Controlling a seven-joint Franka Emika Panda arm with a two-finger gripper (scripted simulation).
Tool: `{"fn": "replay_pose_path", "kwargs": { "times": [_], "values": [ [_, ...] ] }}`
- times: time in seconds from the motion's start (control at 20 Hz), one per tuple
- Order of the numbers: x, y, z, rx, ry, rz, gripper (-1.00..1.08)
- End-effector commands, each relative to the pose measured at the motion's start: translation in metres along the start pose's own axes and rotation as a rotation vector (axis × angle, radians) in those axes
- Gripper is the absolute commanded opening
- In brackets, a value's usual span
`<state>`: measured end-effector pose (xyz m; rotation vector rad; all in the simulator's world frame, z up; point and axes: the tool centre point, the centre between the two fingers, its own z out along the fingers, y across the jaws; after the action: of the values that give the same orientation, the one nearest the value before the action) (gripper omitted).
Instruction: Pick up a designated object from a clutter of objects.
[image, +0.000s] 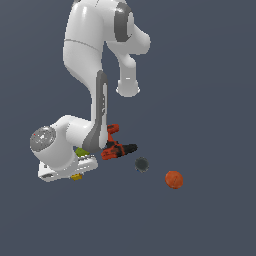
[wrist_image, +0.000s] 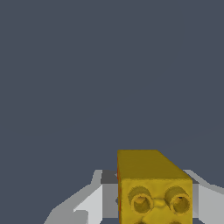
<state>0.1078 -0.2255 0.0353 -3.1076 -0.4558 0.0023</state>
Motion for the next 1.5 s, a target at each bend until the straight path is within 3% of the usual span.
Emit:
{"fn": "replay_pose_path", "kwargs": {
  "times": [0.0,0.4,1.45],
  "values": [
    [0.000,-0.004,-0.011,-0.001,0.001,0.000,-1.00],
    [-0.002,-0.025,-0.069,-0.001,0.001,0.000,-1.00],
    [-0.009,-0.106,-0.301,-0.002,0.001,0.000,-1.00]
  ]
}}
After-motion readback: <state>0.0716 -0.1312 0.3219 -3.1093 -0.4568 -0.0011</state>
